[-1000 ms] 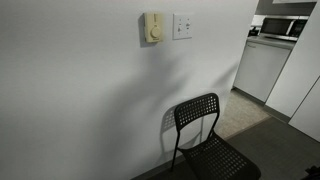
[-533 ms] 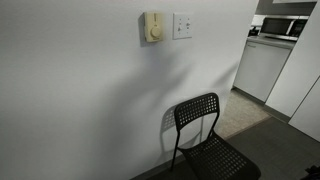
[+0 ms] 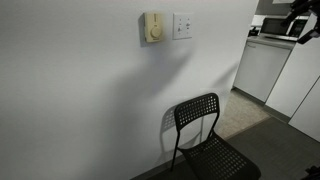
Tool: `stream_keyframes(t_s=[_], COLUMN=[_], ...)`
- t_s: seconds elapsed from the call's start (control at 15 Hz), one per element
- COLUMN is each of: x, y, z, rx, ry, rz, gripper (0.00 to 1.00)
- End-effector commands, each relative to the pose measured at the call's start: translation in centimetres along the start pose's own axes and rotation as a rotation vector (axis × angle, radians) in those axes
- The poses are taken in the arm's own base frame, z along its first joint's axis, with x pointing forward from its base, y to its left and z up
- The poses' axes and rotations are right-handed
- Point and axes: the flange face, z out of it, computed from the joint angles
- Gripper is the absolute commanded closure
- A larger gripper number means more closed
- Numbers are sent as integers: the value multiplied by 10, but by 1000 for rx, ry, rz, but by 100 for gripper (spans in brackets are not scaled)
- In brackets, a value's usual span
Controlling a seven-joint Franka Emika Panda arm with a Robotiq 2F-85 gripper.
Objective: Flip the light switch at the right
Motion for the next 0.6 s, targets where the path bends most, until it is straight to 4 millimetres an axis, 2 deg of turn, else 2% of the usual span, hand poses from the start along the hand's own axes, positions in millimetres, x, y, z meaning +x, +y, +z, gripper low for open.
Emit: stream_keyframes(t_s=[0.0, 0.2, 0.53], x=[11, 31, 34], y=[3, 11, 16], z=[7, 21, 23], rx=[13, 38, 57], ry=[28, 44, 46], rz=[-42, -96, -107], gripper=[0, 0, 0])
